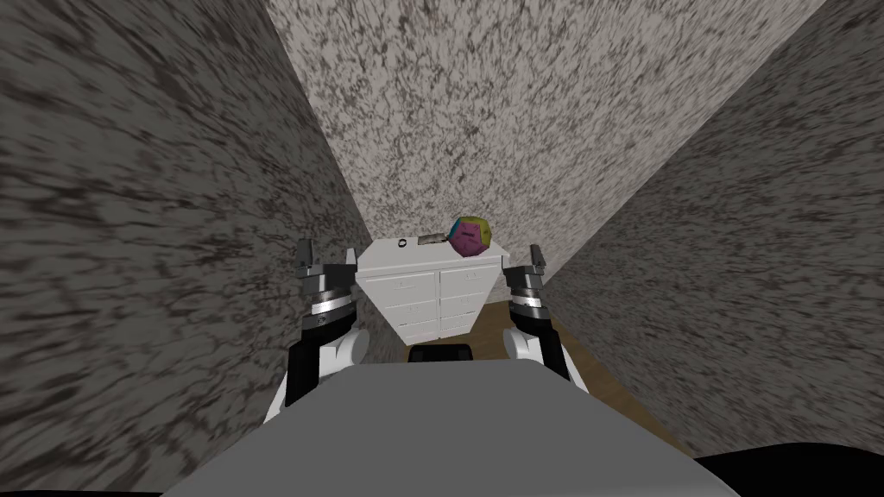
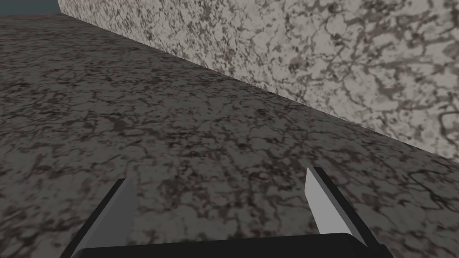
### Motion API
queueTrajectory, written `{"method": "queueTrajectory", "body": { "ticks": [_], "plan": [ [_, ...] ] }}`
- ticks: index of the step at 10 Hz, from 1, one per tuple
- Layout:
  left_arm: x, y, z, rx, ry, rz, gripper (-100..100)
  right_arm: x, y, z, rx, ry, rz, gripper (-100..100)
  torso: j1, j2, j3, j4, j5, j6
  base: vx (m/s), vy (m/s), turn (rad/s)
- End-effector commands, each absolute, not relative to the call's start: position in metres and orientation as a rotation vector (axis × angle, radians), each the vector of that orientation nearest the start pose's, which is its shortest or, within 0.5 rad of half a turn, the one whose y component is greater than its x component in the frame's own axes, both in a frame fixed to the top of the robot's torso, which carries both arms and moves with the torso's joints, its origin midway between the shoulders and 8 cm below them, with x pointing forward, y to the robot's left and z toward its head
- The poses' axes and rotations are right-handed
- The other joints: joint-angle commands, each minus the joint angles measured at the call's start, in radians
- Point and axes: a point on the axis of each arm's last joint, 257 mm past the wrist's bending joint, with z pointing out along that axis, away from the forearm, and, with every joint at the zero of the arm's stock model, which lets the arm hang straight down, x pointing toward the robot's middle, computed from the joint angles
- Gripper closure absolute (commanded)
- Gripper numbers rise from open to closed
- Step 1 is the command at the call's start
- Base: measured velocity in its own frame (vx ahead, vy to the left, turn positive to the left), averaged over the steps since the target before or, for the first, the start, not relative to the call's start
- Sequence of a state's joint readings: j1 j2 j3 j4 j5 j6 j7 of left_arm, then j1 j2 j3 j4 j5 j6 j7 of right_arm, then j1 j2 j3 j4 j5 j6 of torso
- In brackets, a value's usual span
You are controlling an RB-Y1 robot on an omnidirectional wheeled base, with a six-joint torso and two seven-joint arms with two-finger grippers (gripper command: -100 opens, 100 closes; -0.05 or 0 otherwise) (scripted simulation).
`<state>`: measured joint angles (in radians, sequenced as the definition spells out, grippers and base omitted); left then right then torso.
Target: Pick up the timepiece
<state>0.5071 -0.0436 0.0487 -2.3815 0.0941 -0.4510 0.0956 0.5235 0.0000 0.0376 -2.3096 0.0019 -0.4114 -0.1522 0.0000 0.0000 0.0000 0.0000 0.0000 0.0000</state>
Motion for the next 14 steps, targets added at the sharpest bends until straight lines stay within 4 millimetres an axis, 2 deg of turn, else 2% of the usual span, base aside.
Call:
{"method": "queueTrajectory", "body": {
  "ticks": [1,5,9,10,13,14],
  "plan": [
    [0.328,0.301,0.058,-0.707,0.49,-1.428,-100,0.353,-0.271,0.012,0.79,0.623,1.451,0,0.0,0.0,0.0,0.0,0.0,0.0,-0.018,-0.008,0.04],
    [0.341,0.288,0.058,-0.676,0.569,-1.483,-100,0.353,-0.271,0.012,0.79,0.623,1.451,0,-0.002,0.005,0.003,0.001,0.0,0.0,-0.061,-0.032,0.056],
    [0.371,0.276,0.052,-0.691,0.673,-1.575,-100,0.353,-0.271,0.012,0.79,0.623,1.451,0,-0.003,0.005,0.003,0.001,-0.001,0.0,-0.075,-0.043,0.084],
    [0.371,0.275,0.052,-0.684,0.682,-1.573,-100,0.353,-0.271,0.012,0.79,0.623,1.451,0,-0.004,0.006,0.003,0.001,-0.001,0.0,-0.072,-0.052,0.034],
    [0.403,0.274,0.045,-0.737,0.767,-1.635,-100,0.353,-0.271,0.012,0.79,0.623,1.451,0,-0.004,0.005,0.003,0.001,-0.001,0.0,-0.078,-0.053,0.084],
    [0.404,0.273,0.043,-0.741,0.778,-1.631,-100,0.353,-0.271,0.012,0.79,0.623,1.451,0,-0.004,0.005,0.003,0.001,-0.001,0.0,-0.069,-0.045,0.011]
  ]
}}
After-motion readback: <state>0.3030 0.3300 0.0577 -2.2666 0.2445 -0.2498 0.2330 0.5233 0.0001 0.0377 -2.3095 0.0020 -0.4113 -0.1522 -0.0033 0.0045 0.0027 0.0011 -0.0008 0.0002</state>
